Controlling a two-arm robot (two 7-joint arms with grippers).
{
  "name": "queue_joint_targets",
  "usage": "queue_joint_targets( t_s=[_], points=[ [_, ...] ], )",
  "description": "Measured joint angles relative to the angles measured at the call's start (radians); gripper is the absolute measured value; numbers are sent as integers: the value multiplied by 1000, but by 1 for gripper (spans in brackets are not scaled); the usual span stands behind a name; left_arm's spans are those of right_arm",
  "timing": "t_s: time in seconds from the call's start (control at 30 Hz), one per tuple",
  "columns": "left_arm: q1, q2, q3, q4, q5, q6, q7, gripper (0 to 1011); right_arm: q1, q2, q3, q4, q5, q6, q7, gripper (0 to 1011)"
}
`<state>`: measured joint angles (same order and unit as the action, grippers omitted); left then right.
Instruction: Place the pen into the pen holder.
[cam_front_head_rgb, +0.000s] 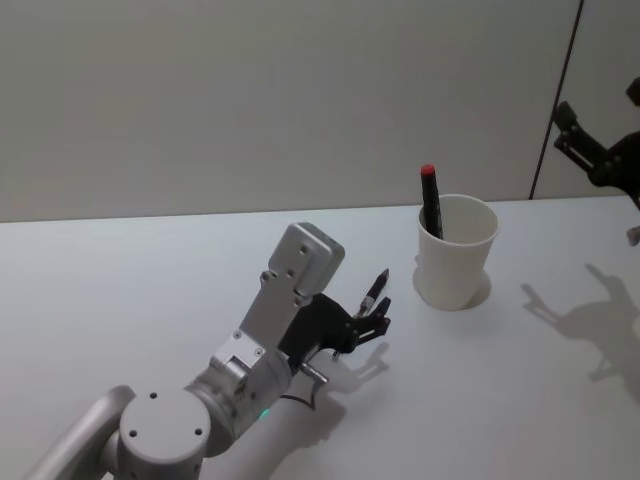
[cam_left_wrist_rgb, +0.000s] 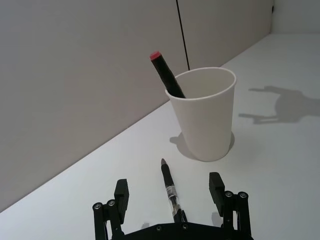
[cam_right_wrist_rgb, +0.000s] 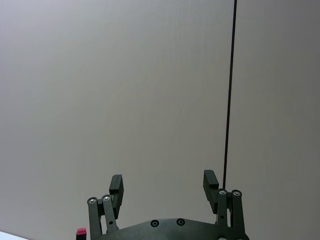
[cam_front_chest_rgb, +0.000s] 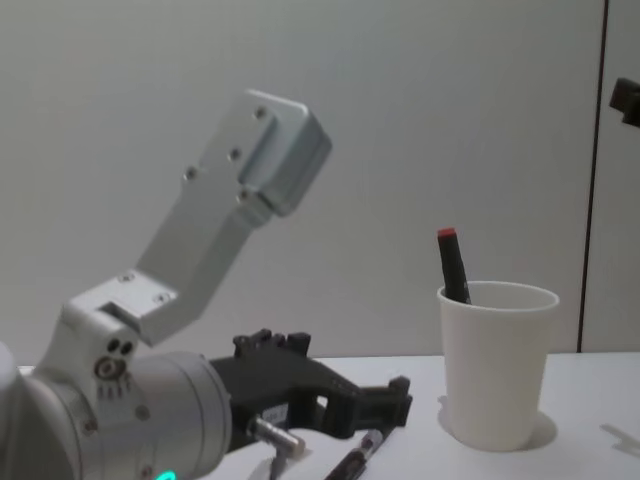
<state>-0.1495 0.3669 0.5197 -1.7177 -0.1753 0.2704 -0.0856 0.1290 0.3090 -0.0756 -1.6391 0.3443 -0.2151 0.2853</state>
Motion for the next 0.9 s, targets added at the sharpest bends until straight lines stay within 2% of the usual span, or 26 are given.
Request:
queue_joint_targets(
  t_s=[0.9],
  points=[
    [30, 1, 4, 67, 29, 16, 2, 1001, 1, 0, 0, 0, 2, -2, 0, 1002]
  ],
)
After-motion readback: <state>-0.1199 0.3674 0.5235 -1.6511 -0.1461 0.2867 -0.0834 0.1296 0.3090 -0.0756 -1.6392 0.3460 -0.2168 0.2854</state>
